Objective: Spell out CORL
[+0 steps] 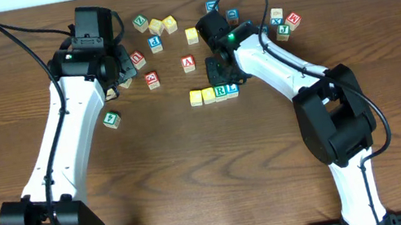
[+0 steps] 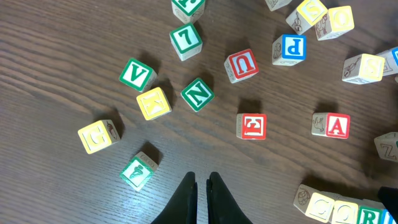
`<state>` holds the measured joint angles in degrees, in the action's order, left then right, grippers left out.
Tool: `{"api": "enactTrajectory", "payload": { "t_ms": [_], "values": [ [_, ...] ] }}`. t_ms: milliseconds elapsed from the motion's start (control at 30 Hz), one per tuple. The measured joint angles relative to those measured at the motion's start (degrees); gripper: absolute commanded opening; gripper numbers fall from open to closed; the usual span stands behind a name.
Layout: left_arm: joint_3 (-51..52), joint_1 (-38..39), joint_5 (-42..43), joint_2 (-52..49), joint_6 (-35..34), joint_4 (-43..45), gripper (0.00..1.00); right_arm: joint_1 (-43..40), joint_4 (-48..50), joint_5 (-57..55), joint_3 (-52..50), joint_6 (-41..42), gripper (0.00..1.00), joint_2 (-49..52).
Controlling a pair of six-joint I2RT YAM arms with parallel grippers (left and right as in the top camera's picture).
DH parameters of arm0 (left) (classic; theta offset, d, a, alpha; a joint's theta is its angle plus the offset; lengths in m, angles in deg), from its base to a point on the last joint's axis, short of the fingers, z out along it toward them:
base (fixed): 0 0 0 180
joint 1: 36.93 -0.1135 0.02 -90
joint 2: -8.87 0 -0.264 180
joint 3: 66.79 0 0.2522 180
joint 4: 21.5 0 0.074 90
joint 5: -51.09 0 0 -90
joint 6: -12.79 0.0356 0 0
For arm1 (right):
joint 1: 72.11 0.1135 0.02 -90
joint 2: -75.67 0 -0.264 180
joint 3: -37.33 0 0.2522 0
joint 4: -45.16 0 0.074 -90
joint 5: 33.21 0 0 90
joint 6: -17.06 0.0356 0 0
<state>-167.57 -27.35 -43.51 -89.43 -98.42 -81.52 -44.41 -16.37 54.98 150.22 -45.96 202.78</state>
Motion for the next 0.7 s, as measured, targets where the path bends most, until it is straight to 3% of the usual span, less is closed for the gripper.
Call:
{"api": "enactTrajectory", "payload": {
  "t_ms": [700],
  "values": [
    [0.0, 0.0, 0.0, 0.0, 0.0, 0.0, 0.08, 0.0, -1.09, -1.62, -0.04, 3.21, 0.01, 0.0]
  ]
}}
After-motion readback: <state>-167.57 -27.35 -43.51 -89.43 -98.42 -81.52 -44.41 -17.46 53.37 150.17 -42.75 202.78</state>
